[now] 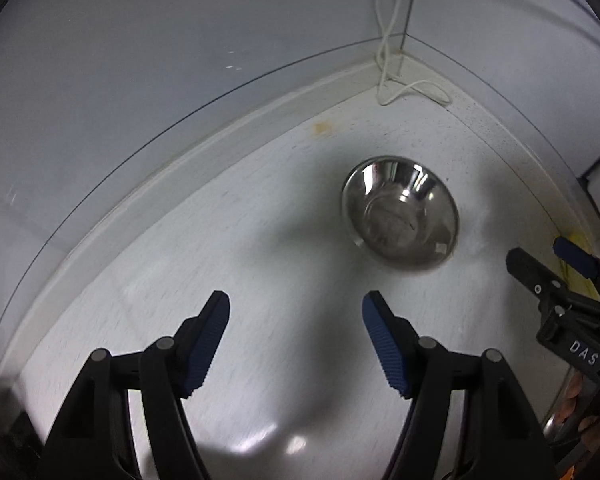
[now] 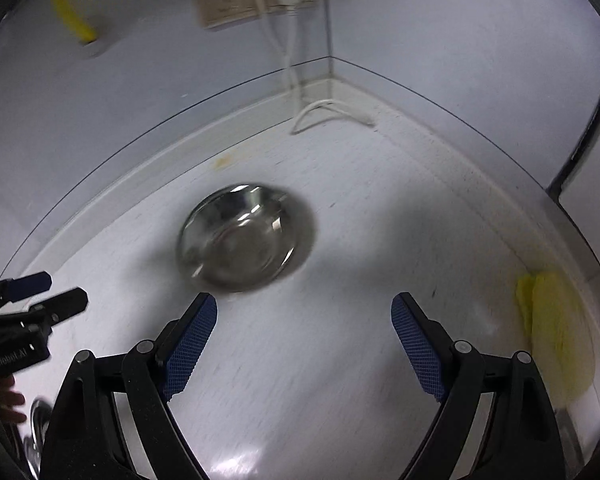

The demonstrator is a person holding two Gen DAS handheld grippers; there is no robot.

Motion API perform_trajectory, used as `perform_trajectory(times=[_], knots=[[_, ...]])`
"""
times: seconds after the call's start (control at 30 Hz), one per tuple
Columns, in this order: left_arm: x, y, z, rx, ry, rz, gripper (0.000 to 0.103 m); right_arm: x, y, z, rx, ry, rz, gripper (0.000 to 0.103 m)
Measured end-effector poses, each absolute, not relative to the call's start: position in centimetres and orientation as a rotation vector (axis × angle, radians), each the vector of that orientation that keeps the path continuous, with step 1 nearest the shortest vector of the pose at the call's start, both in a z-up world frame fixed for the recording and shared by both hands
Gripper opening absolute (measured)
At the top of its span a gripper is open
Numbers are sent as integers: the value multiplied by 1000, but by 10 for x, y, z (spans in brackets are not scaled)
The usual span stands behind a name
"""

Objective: Organize plates and bowls
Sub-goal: 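Move both grippers to the small steel bowl and close on its rim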

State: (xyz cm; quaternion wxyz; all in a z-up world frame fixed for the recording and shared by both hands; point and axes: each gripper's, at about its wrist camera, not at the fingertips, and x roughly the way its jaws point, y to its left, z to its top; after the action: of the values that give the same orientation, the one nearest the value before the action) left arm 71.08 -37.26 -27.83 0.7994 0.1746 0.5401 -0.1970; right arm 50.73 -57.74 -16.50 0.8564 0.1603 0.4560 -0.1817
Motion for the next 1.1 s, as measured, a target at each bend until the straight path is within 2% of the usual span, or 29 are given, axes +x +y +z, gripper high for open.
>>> perform_trajectory(times=[0.2, 0.43, 0.5, 0.53, 0.57, 0.6, 0.63, 0.67, 0.7, 0.73, 1.1], knots=[[756, -424, -314, 401, 1218, -389, 68, 547, -607, -190, 397, 981, -399, 86], [788, -446, -357, 408, 1300, -339, 68, 577, -618, -228, 460, 1038, -400, 86], [789, -444, -365, 414, 1314, -324, 66, 583, -619, -236, 477, 1051, -393, 83], [790, -444, -369, 411, 1323, -322, 66, 587, -618, -241, 482, 1060, -387, 76], [790, -443, -373, 408, 1334, -323, 61, 588, -617, -243, 487, 1066, -381, 64], [789, -442, -375, 389, 1344, -341, 50, 591, -615, -247, 489, 1077, -375, 58], [788, -442, -374, 372, 1347, -360, 43, 593, -612, -251, 485, 1090, -373, 46], [785, -445, -373, 370, 1348, -378, 25, 594, -609, -254, 483, 1099, -368, 39], [782, -447, -372, 381, 1348, -384, 21, 595, -604, -254, 464, 1095, -365, 31], [780, -448, -370, 393, 1347, -377, 21, 596, -599, -254, 472, 1103, -340, 16], [737, -402, -351, 379, 1370, -368, 21, 560, -558, -247, 475, 1129, -303, 14]])
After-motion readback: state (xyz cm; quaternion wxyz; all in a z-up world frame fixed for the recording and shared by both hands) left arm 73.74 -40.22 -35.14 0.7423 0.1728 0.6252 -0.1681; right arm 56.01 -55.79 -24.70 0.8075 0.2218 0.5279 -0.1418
